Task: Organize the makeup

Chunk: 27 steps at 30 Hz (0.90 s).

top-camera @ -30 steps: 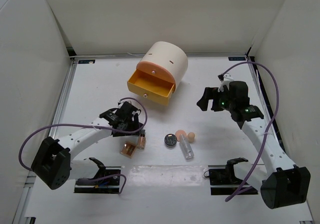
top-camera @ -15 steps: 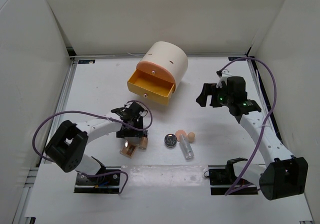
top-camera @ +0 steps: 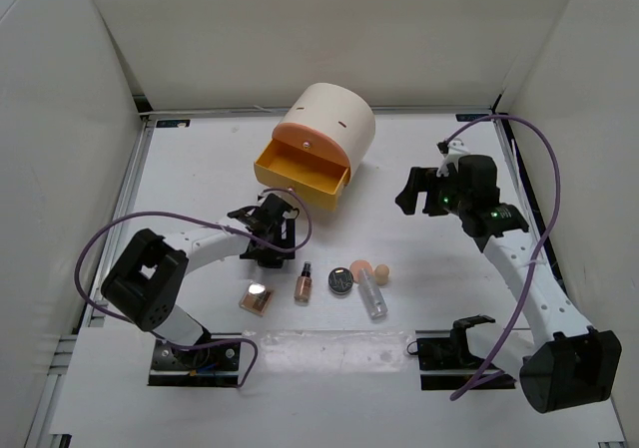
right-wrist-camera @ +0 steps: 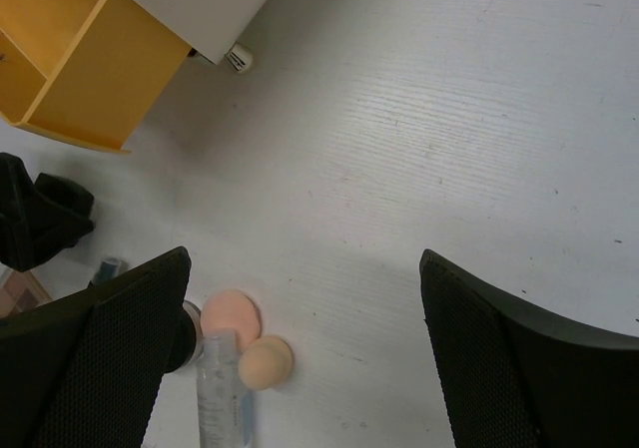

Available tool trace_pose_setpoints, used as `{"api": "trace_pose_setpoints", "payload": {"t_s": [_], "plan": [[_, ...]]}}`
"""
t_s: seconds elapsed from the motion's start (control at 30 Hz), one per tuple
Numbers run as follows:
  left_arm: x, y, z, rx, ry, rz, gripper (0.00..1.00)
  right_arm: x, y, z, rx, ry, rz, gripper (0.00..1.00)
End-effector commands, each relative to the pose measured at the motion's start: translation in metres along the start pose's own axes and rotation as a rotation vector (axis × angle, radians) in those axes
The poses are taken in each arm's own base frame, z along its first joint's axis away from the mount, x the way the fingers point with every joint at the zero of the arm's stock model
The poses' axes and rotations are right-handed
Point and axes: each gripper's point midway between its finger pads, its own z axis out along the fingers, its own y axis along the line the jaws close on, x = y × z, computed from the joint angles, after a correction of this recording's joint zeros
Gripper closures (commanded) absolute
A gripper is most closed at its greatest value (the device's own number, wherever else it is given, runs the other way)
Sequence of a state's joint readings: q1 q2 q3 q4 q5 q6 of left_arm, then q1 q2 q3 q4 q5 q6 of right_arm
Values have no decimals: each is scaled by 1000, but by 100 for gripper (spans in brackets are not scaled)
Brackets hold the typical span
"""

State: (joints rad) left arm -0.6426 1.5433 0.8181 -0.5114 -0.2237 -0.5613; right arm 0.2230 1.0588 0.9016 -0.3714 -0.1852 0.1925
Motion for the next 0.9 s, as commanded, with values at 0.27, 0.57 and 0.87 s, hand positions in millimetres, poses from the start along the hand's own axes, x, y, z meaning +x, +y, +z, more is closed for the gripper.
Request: {"api": "trace_pose_setpoints", "payload": {"t_s": [0.27, 0.57, 0.87], "plan": [[6, -8, 9, 36, 25, 28, 24, -10, 0, -14, 18, -44, -25, 3], [-20, 0, -44, 1, -88, -34, 49, -12, 4, -16, 0, -61, -36, 3], [-149, -29, -171, 212, -579, -128, 43, -19, 6, -21, 0, -103, -48, 3]]}}
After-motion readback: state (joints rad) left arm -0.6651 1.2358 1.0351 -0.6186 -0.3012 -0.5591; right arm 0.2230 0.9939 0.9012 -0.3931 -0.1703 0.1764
